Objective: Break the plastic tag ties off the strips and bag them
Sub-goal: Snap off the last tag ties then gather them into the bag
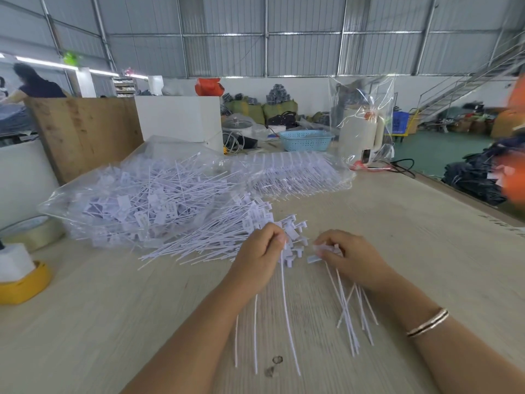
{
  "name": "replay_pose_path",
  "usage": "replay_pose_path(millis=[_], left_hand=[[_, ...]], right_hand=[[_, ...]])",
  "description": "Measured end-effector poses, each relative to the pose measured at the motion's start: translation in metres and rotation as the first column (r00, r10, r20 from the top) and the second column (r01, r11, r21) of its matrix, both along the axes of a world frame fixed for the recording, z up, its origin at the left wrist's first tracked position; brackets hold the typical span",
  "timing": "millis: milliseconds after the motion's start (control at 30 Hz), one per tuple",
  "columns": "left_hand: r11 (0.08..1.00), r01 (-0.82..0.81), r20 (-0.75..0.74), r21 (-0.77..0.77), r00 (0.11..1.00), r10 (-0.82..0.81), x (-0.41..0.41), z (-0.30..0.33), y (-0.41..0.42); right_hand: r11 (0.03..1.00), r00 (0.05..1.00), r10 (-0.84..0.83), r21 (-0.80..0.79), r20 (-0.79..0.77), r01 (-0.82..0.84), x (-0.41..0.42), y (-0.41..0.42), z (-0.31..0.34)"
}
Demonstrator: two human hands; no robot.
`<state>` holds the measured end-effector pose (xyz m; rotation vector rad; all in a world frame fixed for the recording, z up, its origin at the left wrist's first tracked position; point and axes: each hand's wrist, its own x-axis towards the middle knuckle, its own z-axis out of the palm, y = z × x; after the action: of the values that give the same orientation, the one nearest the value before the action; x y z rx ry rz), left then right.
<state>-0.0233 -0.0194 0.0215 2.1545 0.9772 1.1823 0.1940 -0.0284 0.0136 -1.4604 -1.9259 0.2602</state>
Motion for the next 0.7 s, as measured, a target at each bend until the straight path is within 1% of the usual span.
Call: replay_pose_path(millis=[33, 133, 233, 267, 300, 367, 400, 500, 600, 700], left_hand=[[0.999, -0.044, -0.002, 0.012, 0.999, 0.044, 0.0, -0.001, 0.001], [0.99, -0.137, -0.018, -0.024, 0.991, 0.136, 0.001, -0.003, 0.006], [0.98, -0.179, -0.112, -0.082, 0.979, 0.169, 0.001, -0.009, 0.011], [0.979, -0.182, -0.127, -0.09, 0.977, 0.17, 0.001, -0.011, 0.013], [0.979, -0.179, -0.137, -0.093, 0.977, 0.166, 0.001, -0.013, 0.014], [0.984, -0.17, -0.183, -0.063, 0.971, 0.156, 0.003, -0.015, 0.015], [0.985, -0.172, -0.212, -0.033, 0.964, 0.161, 0.004, -0.016, 0.015], [0.984, -0.175, -0.221, 0.02, 0.959, 0.176, 0.008, -0.016, 0.014], [0.994, -0.11, -0.143, 0.009, 0.983, 0.111, 0.009, -0.014, 0.01], [0.999, -0.03, -0.11, 0.035, 0.993, 0.034, 0.01, -0.014, 0.005]], right_hand=[[0.999, 0.996, -0.041, 0.018, 0.08, 0.04, -0.001, 0.001, -0.002], [0.993, 0.99, -0.103, 0.064, 0.099, 0.097, -0.003, 0.002, 0.0], [0.987, 0.971, -0.146, 0.094, 0.187, 0.13, -0.006, 0.001, 0.002], [0.983, 0.973, -0.152, 0.129, 0.172, 0.13, -0.008, 0.0, 0.004], [0.976, 0.982, -0.144, 0.184, 0.122, 0.121, -0.01, -0.003, 0.006], [0.955, 0.996, -0.087, 0.288, 0.028, 0.075, -0.018, -0.009, 0.011], [0.952, 0.999, -0.045, 0.302, 0.019, 0.037, -0.025, -0.012, 0.012], [0.967, 0.995, 0.041, 0.249, 0.086, -0.061, -0.046, -0.017, 0.009], [0.971, 0.992, 0.057, 0.223, 0.109, -0.081, -0.056, -0.017, 0.006], [0.983, 0.986, 0.091, 0.146, 0.143, -0.112, -0.053, -0.016, 0.004]])
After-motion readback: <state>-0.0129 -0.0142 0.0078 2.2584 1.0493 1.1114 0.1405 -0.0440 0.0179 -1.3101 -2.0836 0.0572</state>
